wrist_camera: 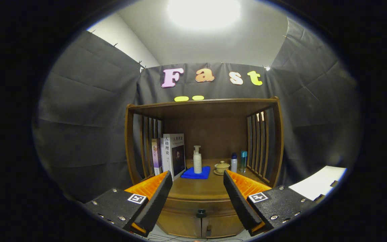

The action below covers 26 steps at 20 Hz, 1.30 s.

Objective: Pull open the drawer, take out the items inside it, and place them on the countertop above the cabinet.

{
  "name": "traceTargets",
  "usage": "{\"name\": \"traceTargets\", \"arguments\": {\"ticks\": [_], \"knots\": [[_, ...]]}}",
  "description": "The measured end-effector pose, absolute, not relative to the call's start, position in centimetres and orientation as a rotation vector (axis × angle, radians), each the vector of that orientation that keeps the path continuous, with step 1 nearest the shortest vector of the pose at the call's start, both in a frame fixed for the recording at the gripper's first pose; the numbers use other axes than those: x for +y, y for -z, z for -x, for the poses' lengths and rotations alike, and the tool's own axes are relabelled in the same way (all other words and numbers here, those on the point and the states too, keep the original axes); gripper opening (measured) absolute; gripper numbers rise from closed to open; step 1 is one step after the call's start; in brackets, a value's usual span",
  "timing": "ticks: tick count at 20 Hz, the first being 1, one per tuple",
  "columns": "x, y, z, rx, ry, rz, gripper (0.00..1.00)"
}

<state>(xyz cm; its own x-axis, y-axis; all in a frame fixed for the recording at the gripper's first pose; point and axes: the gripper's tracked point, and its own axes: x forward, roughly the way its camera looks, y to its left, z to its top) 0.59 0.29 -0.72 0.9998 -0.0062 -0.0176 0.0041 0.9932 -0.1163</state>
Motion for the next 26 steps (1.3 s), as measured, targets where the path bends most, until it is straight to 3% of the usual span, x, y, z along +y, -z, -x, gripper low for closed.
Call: {"name": "traceTargets", "arguments": {"ticks": [12, 17, 26], "knots": [[-0.8, 3.0, -1.2, 0.076, 0.072, 0.332, 0.96], [-0.2, 2.1, -1.6, 0.001, 0.07, 0.37, 0.96], [3.4, 9.1, -4.2, 0.11, 0.003, 0.348, 0.96]]}}
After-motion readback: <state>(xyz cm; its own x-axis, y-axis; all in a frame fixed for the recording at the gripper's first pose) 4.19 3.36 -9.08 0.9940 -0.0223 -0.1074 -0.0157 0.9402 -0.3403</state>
